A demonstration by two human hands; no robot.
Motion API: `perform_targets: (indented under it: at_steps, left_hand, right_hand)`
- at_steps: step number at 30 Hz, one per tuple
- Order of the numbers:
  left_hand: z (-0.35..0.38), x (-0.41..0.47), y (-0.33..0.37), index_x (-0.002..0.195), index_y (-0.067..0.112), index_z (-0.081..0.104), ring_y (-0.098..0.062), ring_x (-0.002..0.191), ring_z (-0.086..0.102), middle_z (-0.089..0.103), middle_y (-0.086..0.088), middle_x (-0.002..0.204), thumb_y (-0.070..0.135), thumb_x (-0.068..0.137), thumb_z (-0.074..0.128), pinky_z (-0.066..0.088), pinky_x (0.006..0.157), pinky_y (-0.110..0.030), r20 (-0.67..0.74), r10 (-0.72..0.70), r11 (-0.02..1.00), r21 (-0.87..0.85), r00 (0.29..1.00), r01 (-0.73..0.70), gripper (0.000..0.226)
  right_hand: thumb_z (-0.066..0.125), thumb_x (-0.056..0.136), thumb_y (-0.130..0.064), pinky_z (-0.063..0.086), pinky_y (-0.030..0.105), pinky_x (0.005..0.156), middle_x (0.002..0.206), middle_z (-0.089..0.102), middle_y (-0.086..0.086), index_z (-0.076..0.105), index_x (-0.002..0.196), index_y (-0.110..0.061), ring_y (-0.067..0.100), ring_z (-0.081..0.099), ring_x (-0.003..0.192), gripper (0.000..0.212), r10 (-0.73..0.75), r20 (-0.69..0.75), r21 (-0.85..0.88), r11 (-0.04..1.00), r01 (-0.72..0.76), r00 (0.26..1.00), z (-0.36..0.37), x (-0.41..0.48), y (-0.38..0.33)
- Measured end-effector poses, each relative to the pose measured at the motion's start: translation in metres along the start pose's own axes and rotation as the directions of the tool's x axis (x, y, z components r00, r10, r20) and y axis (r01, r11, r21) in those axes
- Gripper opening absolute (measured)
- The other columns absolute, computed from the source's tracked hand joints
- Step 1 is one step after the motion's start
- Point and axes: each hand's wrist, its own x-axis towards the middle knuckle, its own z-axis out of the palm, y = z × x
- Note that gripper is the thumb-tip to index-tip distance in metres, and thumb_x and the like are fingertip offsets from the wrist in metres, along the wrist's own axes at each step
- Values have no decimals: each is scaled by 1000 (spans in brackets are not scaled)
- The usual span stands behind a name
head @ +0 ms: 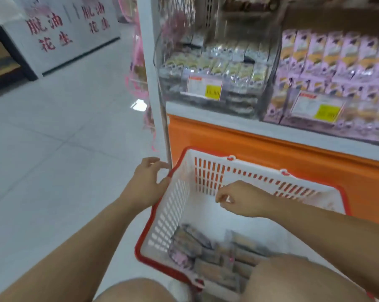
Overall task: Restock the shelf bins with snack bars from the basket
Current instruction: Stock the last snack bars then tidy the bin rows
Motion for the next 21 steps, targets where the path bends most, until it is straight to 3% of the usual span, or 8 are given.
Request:
perform_targets:
  at_steps: [4,7,11,13,15,18,20,21]
  left_hand:
    - [40,2,-19,131,19,52,-26,133,36,31,-7,146,21,91,58,31,110,-34,103,54,998,35,993,-58,41]
    - [58,1,-26,133,20,50,-21,133,37,24,0,150,19,92,57,39,104,-36,64,46,999,-3,997,-46,41]
    - [68,3,-30,133,22,51,-16,131,39,28,4,148,15,92,54,38,100,-29,-37,48,999,-17,998,-48,41]
    - [69,4,-30,131,22,53,-15,129,42,30,5,147,13,92,54,37,98,-26,-48,46,998,-39,998,-48,40]
    - [69,4,-31,130,21,54,-16,126,45,31,4,146,12,92,54,38,97,-26,-59,49,998,-44,997,-51,39]
    - [70,4,-31,130,22,54,-17,125,47,32,4,145,12,92,54,41,97,-29,-70,48,998,-32,996,-51,39]
    - [70,3,-30,130,22,54,-19,124,48,32,3,146,12,91,54,43,95,-30,-73,50,999,-19,996,-51,40]
    - [70,2,-30,130,22,54,-19,123,48,32,3,146,12,91,54,44,93,-31,-75,49,999,-13,996,-50,40]
  right_hand:
    - [47,97,-21,34,14,80,121,60,-6,61,121,-19,2,45,83,27,93,173,27,995,-99,980,53,13,30]
    - [52,95,-25,43,22,87,122,60,-2,59,122,-21,9,51,90,28,143,303,39,986,-162,942,83,22,43]
    - [55,93,-27,46,30,92,122,59,2,58,123,-17,18,56,104,32,172,484,27,977,-212,858,113,34,49]
    - [59,90,-36,48,30,81,104,66,1,67,103,-16,15,58,87,26,140,539,86,972,-220,830,125,38,46]
    - [62,85,-50,45,31,68,75,64,-7,68,80,-18,14,55,69,33,120,544,110,971,-212,830,132,40,42]
    - [67,81,-47,41,28,63,50,56,-18,59,60,-28,10,48,56,30,90,555,86,983,-165,827,138,40,38]
    - [68,80,-40,42,27,69,72,60,-18,58,85,-30,15,54,75,15,92,565,62,986,-154,820,142,37,34]
    - [67,82,-36,43,28,73,93,61,-11,57,107,-24,19,56,88,30,112,574,29,987,-156,811,143,34,32]
